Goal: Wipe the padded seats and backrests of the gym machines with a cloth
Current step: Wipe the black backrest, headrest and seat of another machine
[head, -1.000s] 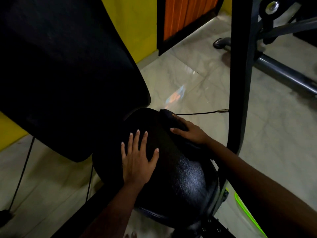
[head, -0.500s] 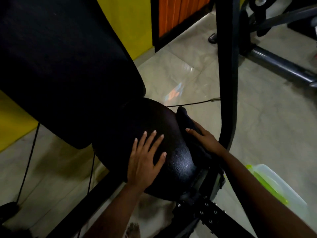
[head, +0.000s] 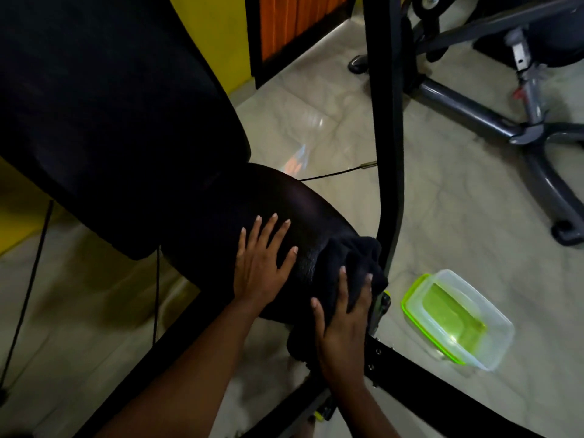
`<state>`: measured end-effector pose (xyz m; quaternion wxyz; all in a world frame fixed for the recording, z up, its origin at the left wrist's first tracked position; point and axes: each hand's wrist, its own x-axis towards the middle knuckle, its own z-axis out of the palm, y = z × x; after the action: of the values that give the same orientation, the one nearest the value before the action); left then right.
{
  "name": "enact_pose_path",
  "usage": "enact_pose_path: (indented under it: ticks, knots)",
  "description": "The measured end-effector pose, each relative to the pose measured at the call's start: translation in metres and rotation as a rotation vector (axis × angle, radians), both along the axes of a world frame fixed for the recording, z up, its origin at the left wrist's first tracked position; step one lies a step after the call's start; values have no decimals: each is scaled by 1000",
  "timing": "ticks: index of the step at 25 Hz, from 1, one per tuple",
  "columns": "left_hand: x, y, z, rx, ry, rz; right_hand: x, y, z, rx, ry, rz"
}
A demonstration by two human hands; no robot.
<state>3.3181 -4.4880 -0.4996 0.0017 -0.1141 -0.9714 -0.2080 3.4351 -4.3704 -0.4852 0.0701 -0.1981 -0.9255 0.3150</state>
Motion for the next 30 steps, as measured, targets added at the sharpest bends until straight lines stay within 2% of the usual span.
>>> enact_pose_path:
  ticks: [2,5,8,10,15,19,22,25,30]
  knots:
    - [5,-3,4,231,-51,42,17,6,-6,272,-8,208]
    - [40,-16,13,683,-57,336,12,24,-5,654,38,542]
    - [87,-28,18,908,-55,628,-19,26,5,886,156,884]
    - [103,-36,13,999,-115,830,-44,11,9,947,182,1126]
    - [104,-49,10,1164,-179,1166,-94,-52,11,924,76,1522]
    - [79,-45,5,1316,-141,1424,-137,-92,9,760,-12,1726]
    - [55,-45,-4,1380,-118,1616,-175,-122,0,603,45,1735]
    - [25,-46,-7,1420,-184,1644,-218,-149,-13,561,-25,1701]
    - [-6,-36,-16,1103,-212,1639,-280,-161,-22,567,-170,1585]
